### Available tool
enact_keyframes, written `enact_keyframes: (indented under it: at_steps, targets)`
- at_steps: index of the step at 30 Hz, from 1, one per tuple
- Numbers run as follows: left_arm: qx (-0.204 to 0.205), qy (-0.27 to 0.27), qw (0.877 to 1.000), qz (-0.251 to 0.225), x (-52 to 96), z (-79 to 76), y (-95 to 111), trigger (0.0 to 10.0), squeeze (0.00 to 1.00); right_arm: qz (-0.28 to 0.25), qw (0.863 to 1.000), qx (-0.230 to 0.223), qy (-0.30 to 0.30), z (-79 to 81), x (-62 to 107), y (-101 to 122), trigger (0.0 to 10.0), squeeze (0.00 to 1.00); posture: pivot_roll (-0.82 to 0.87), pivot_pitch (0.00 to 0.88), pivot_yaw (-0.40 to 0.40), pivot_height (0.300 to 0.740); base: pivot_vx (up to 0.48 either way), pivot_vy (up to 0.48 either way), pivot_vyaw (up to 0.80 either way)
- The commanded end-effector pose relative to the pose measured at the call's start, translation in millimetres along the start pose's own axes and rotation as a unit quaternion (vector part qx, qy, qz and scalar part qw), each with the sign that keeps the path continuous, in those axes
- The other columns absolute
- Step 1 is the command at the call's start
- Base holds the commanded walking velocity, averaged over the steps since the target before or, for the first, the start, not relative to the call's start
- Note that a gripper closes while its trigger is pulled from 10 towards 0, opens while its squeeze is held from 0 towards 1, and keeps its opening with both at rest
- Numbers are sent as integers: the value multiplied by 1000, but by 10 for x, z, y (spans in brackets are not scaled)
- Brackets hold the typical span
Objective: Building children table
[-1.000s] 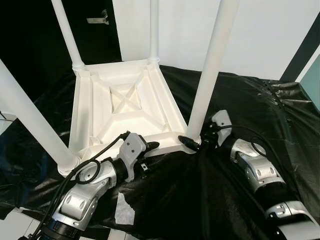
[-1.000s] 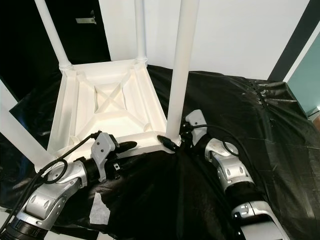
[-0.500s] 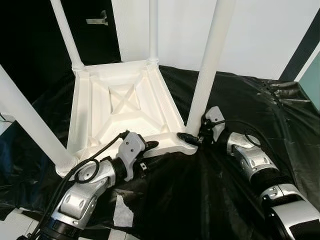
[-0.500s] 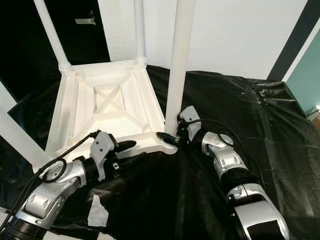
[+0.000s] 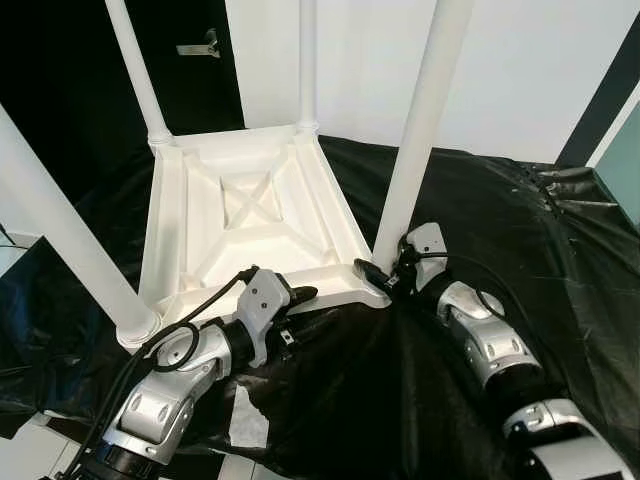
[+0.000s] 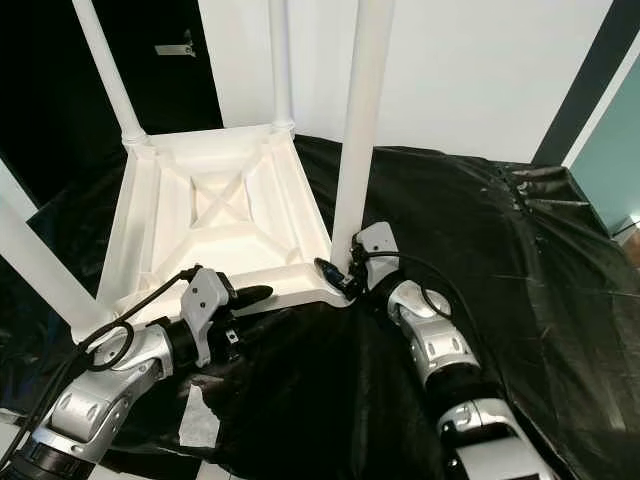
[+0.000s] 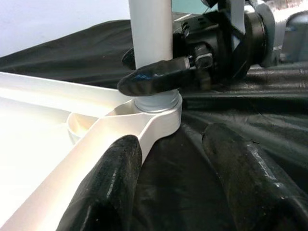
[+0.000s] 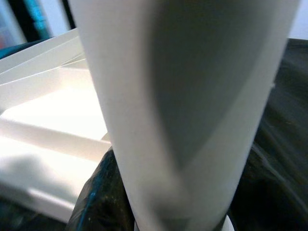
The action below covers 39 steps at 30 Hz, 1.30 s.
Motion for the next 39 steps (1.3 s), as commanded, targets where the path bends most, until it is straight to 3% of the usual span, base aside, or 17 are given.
enact_keyframes:
  at_steps: [1, 4, 9, 14, 22, 23, 25, 26, 38, 39]
  targets:
    - [3, -36, 999, -6, 2, -53, 2, 10000, 0, 37, 998, 3, -54, -13, 58, -200, 10000, 0, 40, 0, -21, 740, 0, 0, 0]
    - [3, -38, 999, -7, 0, -53, 4, 10000, 0, 32, 996, 1, -81, 33, 50, -204, 10000, 0, 35, 0, -20, 740, 0, 0, 0]
    - [1, -41, 999, -8, -25, -48, 9, 10000, 0, 20, 982, -24, -188, 130, 45, -188, 10000, 0, 24, 0, -17, 740, 0, 0, 0]
    - [2, -42, 999, -12, -53, -50, 24, 10000, 0, 6, 984, -36, -173, 309, 18, -139, 10000, 0, 13, 0, -15, 740, 0, 0, 0]
    - [-3, -42, 999, -13, -68, -27, 44, 10000, 0, -14, 983, -38, -181, 230, 22, -48, 10000, 0, 18, 0, -18, 740, 0, 0, 0]
    - [-3, -42, 999, -13, -69, -28, 47, 10000, 0, -15, 983, -41, -177, 226, 21, -42, 10000, 114, 20, 0, -18, 740, 0, 0, 0]
    - [-3, -42, 999, -13, -69, -29, 48, 10000, 0, -15, 984, -43, -175, 225, 21, -38, 10000, 114, 20, 0, -18, 740, 0, 0, 0]
    - [-3, -41, 999, -13, -65, -31, 48, 10000, 0, -19, 984, -41, -174, 219, 29, -27, 10000, 996, 21, 0, -19, 740, 0, 0, 0]
    - [-1, -33, 999, -12, -32, -20, 35, 10000, 0, -60, 993, -71, -75, 210, 308, 44, 10000, 1000, 33, 0, -36, 740, 0, 0, 0]
    - [-1, -31, 999, -11, -27, -15, 34, 10000, 0, -48, 995, -74, -40, 190, 384, -5, 10000, 1000, 32, 0, -35, 740, 0, 0, 0]
Point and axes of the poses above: a point about 5 cm out from each wrist's last joint towards the gripper, its own x axis pointing back from the gripper into the wrist, its own y axis along the axis of the wrist's last joint, z = x × y, the point moved 2 cm from there along -x, pointing out of the wrist towards the gripper, and after that the axes turned 9 degrees about -x, right-handed, at the moved point
